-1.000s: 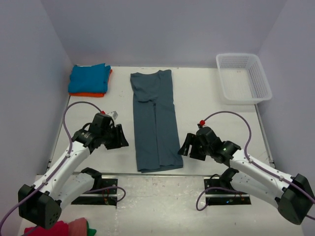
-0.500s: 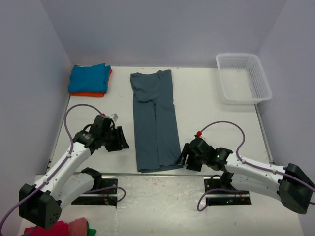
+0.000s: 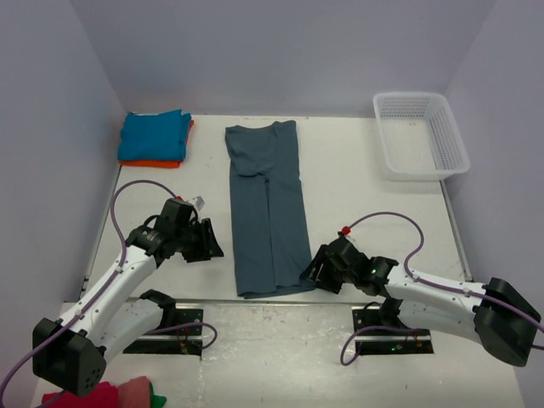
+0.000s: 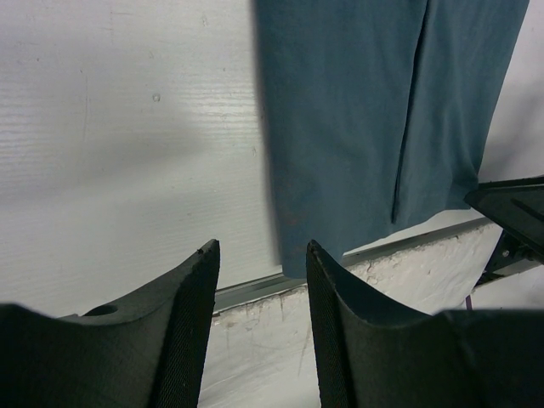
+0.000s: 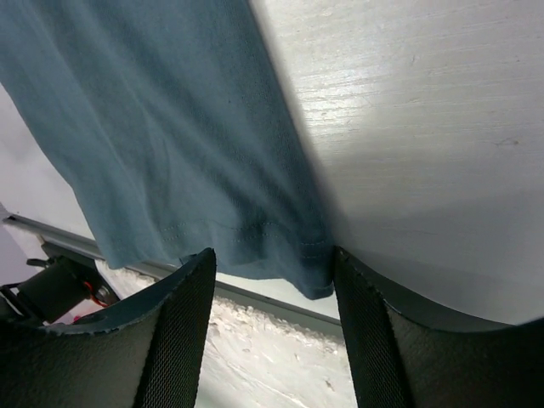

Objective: Fold and stack the t-shirts
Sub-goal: Grab the bottom of the folded rectangular tshirt with both arms

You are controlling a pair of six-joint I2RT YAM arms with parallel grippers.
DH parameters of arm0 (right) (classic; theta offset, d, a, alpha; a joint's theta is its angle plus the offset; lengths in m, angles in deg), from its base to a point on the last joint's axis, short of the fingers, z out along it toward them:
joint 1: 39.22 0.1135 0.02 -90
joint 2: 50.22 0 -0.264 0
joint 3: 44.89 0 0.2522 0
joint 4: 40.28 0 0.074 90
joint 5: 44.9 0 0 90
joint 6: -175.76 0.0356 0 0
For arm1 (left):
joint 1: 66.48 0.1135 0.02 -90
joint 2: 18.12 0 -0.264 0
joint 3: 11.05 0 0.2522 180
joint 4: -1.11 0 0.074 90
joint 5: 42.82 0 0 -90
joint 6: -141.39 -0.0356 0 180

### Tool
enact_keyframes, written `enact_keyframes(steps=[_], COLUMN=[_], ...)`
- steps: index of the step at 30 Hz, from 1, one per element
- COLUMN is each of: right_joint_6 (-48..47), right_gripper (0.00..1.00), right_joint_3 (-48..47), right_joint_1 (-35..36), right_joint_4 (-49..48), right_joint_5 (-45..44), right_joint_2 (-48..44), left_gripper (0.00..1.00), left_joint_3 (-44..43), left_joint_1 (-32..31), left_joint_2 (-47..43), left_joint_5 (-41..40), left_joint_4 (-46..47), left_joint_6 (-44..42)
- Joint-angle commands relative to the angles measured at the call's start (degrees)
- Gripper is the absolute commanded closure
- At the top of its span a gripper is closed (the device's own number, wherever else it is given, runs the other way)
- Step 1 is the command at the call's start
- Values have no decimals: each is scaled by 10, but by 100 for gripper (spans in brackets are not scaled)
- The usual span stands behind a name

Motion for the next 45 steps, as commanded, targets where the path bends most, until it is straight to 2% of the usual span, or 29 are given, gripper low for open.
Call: enact_keyframes(steps=[1, 5, 11, 14, 17, 25, 31, 38, 42, 45], right_joint_6=[9, 13, 19, 20, 21, 15, 11, 9, 10, 11], right_gripper=[43, 46, 62, 85, 100, 100, 100, 100, 100, 100], right_joint_3=[37, 43, 50, 52, 53, 47, 46, 44, 43, 44], right_joint_1=[3, 3, 5, 6, 7, 10, 11, 16, 18, 19], right_joint_4=[12, -4, -6, -5, 0, 6, -12, -28, -23, -17], right_joint_5=[-30, -25, -24, -25, -26, -33, -27, -23, -26, -29], right_joint_2=[23, 37, 34, 26, 23, 28, 51, 74, 70, 62], left_gripper=[53, 53, 52, 52, 50, 47, 45, 36, 33, 35], left_joint_3=[-9, -13, -9, -6, -2, 37, 87, 157, 182, 197], left_joint_1=[-3, -3, -3, -3, -3, -27, -39, -44, -50, -54], left_joint_2=[-9, -7, -1, 0, 4, 14, -10, -52, -54, -40], left_joint_5=[12, 12, 6, -13, -23, 9, 56, 182, 207, 215], left_joint_4=[6, 6, 0, -7, -19, -13, 22, 133, 172, 186], left_joint_6=[1, 1, -1, -5, -9, -6, 31, 98, 113, 119])
